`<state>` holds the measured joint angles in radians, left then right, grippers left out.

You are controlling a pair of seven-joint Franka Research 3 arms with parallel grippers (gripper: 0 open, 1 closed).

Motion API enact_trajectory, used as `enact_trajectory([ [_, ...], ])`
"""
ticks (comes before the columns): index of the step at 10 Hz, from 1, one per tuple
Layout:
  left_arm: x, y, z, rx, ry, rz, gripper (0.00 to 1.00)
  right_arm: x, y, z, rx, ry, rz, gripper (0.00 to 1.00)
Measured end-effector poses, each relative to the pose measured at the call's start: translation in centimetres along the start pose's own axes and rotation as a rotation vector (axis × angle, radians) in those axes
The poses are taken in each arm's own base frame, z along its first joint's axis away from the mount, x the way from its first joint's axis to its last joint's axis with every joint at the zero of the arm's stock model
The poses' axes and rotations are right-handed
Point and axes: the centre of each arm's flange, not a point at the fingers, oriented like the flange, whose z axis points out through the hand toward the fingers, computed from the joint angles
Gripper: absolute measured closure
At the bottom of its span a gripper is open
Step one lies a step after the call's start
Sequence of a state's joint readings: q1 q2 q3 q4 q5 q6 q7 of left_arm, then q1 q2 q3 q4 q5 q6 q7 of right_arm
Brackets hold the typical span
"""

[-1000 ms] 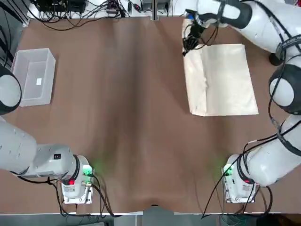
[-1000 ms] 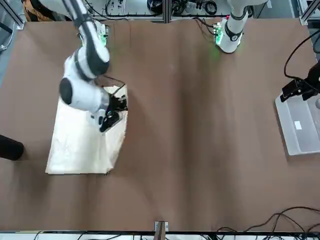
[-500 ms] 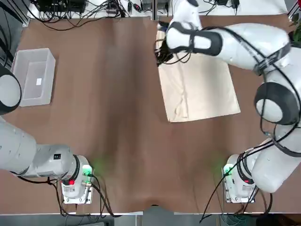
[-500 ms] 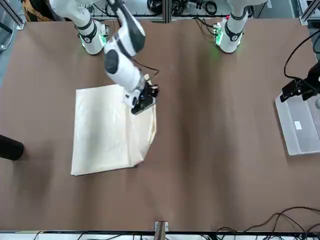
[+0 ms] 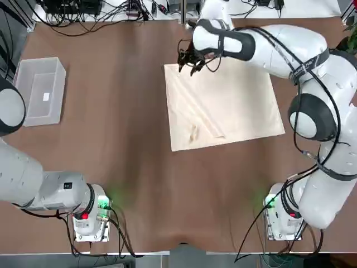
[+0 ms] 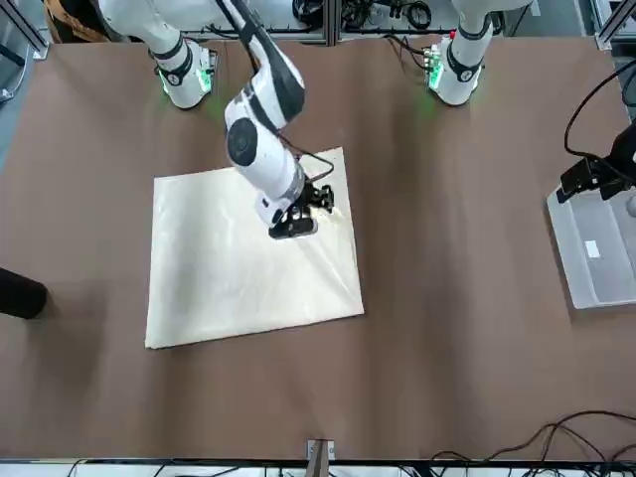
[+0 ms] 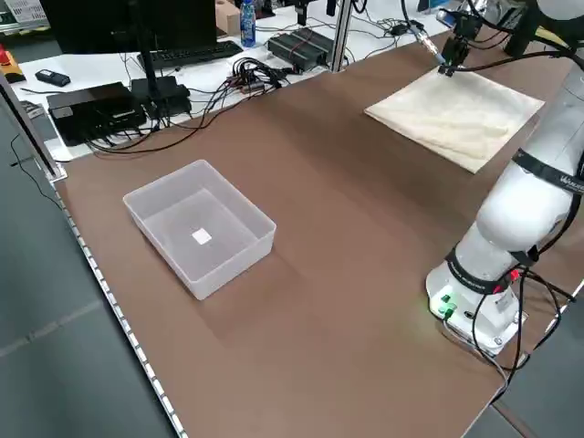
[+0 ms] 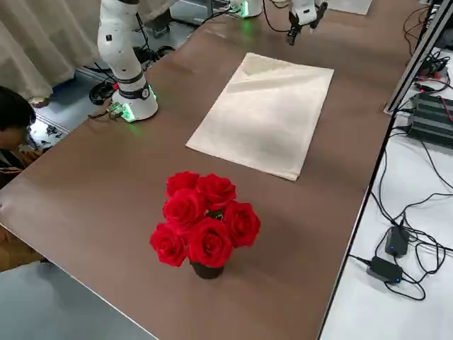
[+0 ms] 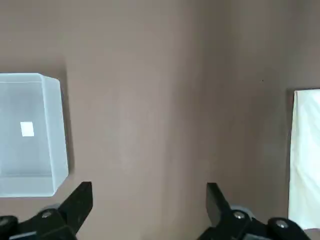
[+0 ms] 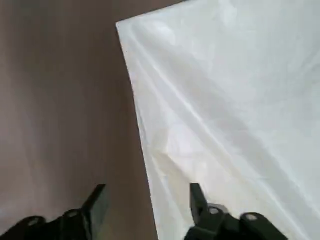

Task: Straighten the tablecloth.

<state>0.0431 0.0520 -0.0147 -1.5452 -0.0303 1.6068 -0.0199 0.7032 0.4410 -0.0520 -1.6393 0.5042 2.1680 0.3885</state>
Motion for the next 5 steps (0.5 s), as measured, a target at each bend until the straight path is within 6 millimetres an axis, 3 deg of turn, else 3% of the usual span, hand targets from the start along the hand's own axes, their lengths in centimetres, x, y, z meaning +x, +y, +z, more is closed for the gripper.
enact_trajectory([
  [1,0.0,0.0,0.0,0.000,0.000,0.000,0.00,1.3,2.3,-3.2,-0.003,-0.001,0.005,0.04],
  [2,0.0,0.0,0.0,0.000,0.000,0.000,0.00,2.2,4.8,-6.5,-0.025,-0.002,0.000,0.00],
  [5,0.0,0.0,0.0,0.000,-0.001,0.000,0.00,4.0,12.8,-15.4,-0.108,0.033,0.003,0.00],
])
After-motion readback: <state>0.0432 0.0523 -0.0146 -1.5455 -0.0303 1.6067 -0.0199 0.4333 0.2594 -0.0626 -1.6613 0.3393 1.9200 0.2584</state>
